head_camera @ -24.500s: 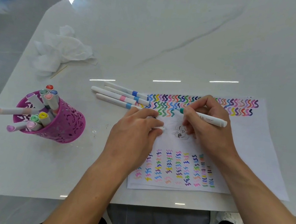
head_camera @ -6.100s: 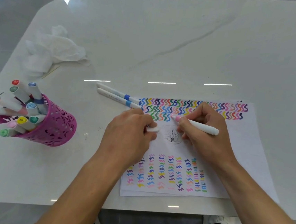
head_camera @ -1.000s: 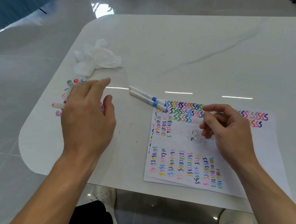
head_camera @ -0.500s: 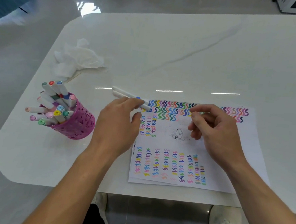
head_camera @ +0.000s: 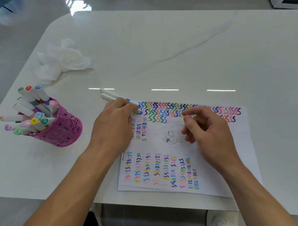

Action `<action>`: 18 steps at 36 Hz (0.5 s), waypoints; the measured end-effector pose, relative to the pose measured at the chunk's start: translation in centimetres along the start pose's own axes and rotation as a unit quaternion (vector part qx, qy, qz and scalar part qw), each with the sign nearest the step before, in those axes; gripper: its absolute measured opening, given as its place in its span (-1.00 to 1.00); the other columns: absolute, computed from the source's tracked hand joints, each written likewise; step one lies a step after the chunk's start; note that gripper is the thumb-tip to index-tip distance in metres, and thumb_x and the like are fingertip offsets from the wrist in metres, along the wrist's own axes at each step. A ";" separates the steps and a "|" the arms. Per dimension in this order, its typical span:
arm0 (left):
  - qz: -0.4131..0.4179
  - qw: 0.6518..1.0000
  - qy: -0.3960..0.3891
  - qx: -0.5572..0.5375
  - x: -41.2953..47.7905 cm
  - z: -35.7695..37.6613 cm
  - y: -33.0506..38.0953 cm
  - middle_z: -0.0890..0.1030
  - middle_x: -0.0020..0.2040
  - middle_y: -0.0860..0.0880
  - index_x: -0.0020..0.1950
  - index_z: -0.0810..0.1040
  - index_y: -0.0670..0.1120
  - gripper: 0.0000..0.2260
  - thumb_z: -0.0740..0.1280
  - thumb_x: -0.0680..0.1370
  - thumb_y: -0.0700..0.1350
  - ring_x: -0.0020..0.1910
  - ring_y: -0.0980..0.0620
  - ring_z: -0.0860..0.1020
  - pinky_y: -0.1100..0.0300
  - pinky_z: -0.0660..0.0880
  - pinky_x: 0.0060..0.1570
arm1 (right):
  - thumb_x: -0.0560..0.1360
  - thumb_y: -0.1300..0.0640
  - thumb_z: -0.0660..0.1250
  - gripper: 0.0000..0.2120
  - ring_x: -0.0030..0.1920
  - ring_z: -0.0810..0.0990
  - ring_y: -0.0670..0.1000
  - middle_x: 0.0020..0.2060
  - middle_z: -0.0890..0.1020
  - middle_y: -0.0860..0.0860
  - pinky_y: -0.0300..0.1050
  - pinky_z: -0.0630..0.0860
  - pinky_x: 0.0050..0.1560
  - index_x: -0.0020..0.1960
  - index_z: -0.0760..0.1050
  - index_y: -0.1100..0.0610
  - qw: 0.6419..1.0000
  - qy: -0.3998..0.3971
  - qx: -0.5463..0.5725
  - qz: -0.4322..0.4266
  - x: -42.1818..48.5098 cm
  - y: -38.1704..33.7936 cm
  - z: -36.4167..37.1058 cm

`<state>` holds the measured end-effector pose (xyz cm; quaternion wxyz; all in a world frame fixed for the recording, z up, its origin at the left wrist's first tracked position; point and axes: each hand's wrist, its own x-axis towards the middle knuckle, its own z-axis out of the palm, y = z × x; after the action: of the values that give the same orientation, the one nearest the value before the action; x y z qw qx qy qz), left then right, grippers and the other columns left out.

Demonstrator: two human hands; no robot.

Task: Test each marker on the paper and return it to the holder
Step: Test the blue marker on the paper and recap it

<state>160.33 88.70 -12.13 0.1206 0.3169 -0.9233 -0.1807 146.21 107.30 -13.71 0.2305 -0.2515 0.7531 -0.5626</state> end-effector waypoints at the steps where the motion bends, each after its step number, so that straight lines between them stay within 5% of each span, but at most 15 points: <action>1: 0.001 1.000 0.003 -0.001 0.0 0.0 0.0 0.57 0.17 0.04 0.26 0.63 -0.02 -0.72 0.31 0.60 -0.24 0.21 -0.01 0.47 0.06 0.50 0.08 | 0.65 0.17 0.36 -0.88 -0.36 0.64 0.00 -0.30 0.70 0.02 -0.21 0.56 -0.27 0.06 0.63 -0.03 1.000 -0.003 -0.002 0.001 0.0 0.1 -0.1; 12: 0.006 0.999 0.019 0.033 0.6 0.1 -0.2 0.56 0.03 0.00 -0.02 0.57 -0.10 -0.90 0.37 0.53 -0.28 0.06 -0.04 0.46 0.01 0.48 -0.12 | 0.64 0.16 0.37 -0.90 -0.37 0.64 -0.03 -0.31 0.70 -0.01 -0.23 0.55 -0.27 0.04 0.63 -0.02 1.000 -0.006 -0.005 0.020 0.3 0.7 0.0; 18: 0.012 0.999 0.014 0.032 0.5 0.1 -0.6 0.58 0.01 0.03 0.14 0.63 -0.01 -0.80 0.42 0.54 -0.20 0.11 -0.01 0.42 -0.01 0.51 -0.10 | 0.64 0.15 0.37 -0.90 -0.37 0.65 -0.05 -0.31 0.70 -0.03 -0.25 0.54 -0.27 0.03 0.62 -0.04 0.999 -0.002 -0.017 0.028 0.3 0.9 0.2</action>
<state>160.23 88.00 -12.41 0.1250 0.3120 -0.9306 -0.1452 145.96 107.17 -14.61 0.2431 -0.2359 0.7689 -0.5423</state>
